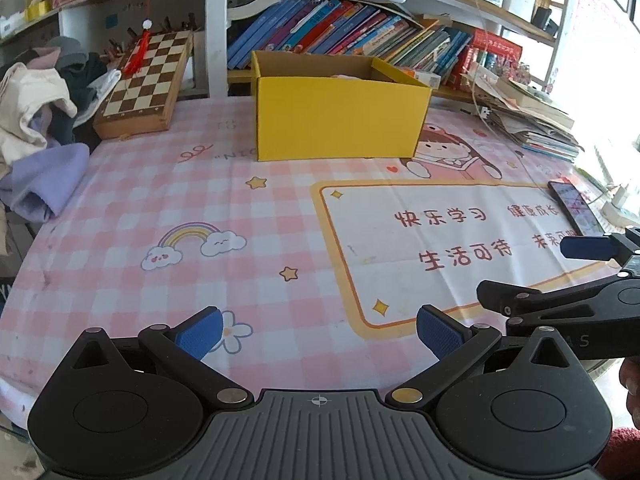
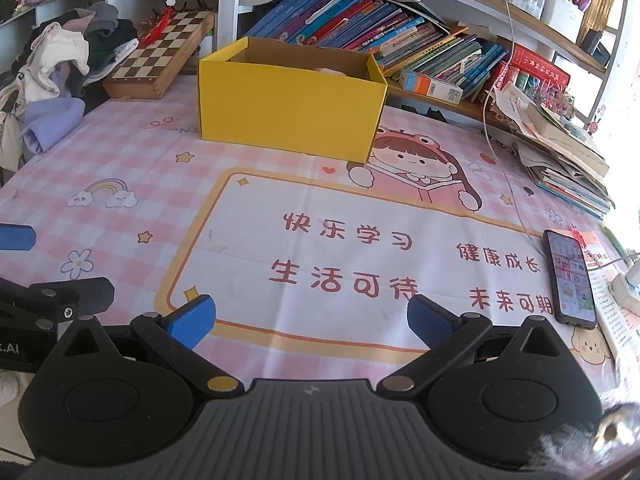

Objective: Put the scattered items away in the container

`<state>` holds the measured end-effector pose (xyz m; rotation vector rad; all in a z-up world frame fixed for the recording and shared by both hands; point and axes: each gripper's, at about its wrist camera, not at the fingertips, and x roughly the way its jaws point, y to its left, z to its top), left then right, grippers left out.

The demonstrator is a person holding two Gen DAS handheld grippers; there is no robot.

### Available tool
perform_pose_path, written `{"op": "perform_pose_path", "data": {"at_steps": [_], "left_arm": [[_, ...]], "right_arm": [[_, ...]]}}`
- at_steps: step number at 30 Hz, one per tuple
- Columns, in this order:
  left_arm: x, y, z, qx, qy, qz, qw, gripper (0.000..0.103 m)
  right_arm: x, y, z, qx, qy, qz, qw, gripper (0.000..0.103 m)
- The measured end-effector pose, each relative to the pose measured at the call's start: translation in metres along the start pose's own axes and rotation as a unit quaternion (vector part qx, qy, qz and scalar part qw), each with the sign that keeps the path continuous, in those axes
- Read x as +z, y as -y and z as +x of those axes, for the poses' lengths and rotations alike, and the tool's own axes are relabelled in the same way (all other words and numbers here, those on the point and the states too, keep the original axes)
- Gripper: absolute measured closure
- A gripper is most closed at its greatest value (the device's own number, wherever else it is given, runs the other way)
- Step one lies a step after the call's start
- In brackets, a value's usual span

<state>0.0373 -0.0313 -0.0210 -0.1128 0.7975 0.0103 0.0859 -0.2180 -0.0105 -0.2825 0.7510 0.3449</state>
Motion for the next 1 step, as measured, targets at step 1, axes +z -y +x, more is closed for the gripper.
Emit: {"op": "perform_pose_path", "data": {"at_steps": [1], "left_arm": [[0.001,-0.001,0.0013,0.001,0.0,-0.003,1.0,0.0]], "right_arm": [[0.0015,0.0004,0.0012,-0.001,-0.001,0.0,1.0,0.0]]}}
